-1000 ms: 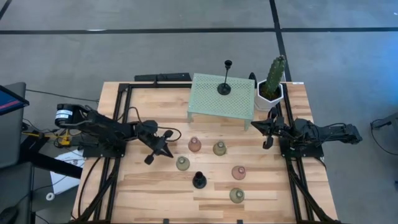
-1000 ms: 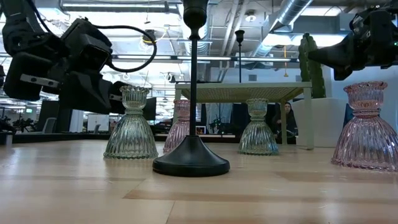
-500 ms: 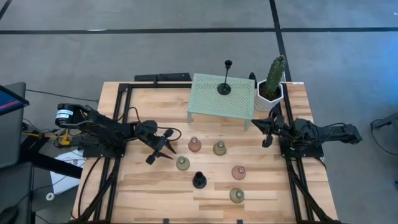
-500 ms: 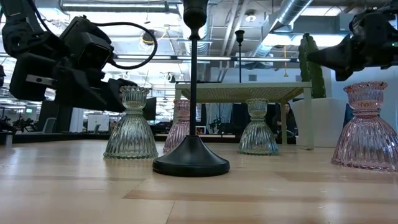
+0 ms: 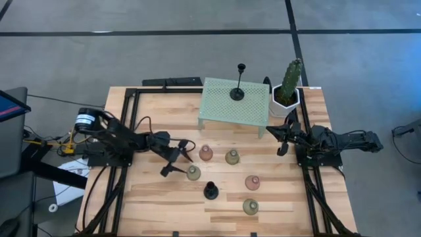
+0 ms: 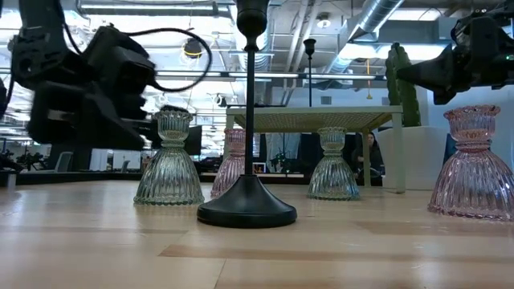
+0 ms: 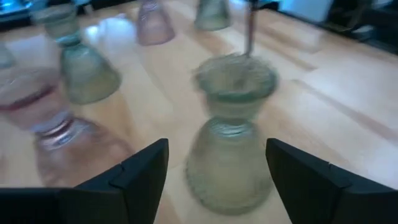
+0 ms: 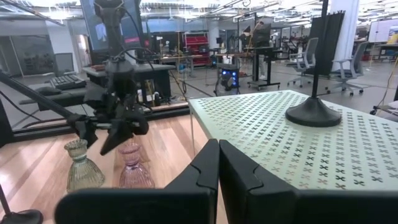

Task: Pick & Place candle stick holders
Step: Put the middle green glass candle holder on the shelf

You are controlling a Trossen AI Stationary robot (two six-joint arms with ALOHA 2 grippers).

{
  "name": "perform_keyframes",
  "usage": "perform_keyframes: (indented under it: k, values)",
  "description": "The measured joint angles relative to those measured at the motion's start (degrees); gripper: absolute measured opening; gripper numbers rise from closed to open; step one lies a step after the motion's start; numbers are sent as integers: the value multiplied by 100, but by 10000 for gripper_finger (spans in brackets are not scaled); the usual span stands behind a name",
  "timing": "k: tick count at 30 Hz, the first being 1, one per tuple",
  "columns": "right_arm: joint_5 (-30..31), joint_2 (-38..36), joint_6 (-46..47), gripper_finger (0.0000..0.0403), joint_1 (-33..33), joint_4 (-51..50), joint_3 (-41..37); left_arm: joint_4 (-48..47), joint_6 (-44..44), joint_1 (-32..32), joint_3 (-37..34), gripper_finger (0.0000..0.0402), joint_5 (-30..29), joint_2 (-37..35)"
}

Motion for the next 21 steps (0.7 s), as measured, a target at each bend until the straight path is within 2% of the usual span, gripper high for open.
perform_keyframes:
  k: [8, 21]
  values:
    - [-4, 2, 43, 0, 0, -8, 2, 28, -694, -117, 555, 271, 263, 574]
    - [-19, 2, 43, 0, 0, -52, 2, 77, -927, -430, 831, 270, 268, 654]
